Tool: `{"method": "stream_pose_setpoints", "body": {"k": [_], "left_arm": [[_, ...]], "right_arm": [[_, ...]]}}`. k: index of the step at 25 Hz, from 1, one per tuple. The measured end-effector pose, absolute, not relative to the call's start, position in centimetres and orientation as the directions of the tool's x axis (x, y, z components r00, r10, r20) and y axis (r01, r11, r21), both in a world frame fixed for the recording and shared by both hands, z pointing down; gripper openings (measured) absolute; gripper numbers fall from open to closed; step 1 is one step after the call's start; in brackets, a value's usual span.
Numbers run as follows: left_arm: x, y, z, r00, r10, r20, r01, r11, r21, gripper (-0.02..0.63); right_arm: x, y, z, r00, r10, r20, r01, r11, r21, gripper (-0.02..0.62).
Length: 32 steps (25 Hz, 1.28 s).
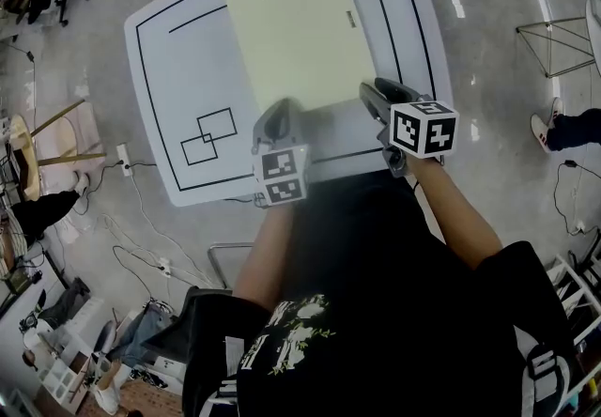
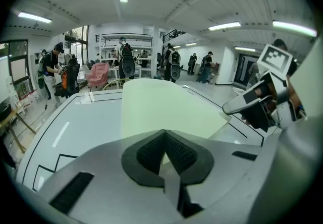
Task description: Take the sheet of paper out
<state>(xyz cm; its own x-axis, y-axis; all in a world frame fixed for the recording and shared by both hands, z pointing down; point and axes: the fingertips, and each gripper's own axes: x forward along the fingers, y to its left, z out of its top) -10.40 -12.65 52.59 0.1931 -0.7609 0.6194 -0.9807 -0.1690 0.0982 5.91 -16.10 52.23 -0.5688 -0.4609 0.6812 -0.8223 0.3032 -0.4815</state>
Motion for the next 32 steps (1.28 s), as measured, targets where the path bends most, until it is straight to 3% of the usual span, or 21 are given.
{"method": "stream_pose_setpoints", "body": {"k": [8, 16, 19, 23, 27, 32], "left_arm": [[-10.5, -12.6, 51.0, 0.183, -0.784, 0.592, -0.981, -0.183, 0.061, 0.000], [-10.3, -12.5, 52.0, 0.192, -0.767, 0.613, -0.974, -0.224, 0.025, 0.000], [-10.2, -12.7, 52.2, 0.202, -0.757, 0.621, -0.971, -0.235, 0.029, 0.000], [-10.1, -12.8, 52.4, 0.210, -0.758, 0.618, -0.969, -0.244, 0.030, 0.000], [-10.1, -12.7, 52.5, 0.235, -0.754, 0.613, -0.966, -0.252, 0.060, 0.000], [-9.9, -12.9, 52.7, 0.248, -0.745, 0.619, -0.961, -0.272, 0.057, 0.000]], "right_arm": [[6.6, -14.8, 52.0, -0.577, -0.481, 0.660, -0.805, 0.201, -0.558, 0.123], [5.5, -13.3, 52.9, -0.662, -0.457, 0.593, -0.664, -0.008, -0.748, 0.126], [5.5, -13.7, 52.7, -0.651, -0.468, 0.597, -0.677, 0.003, -0.736, 0.117], [5.9, -14.0, 52.1, -0.625, -0.501, 0.599, -0.713, 0.053, -0.700, 0.055], [6.2, -14.1, 52.4, -0.632, -0.524, 0.570, -0.673, 0.007, -0.740, 0.015], [6.0, -14.4, 51.6, -0.632, -0.566, 0.530, -0.680, 0.077, -0.729, 0.000]]}}
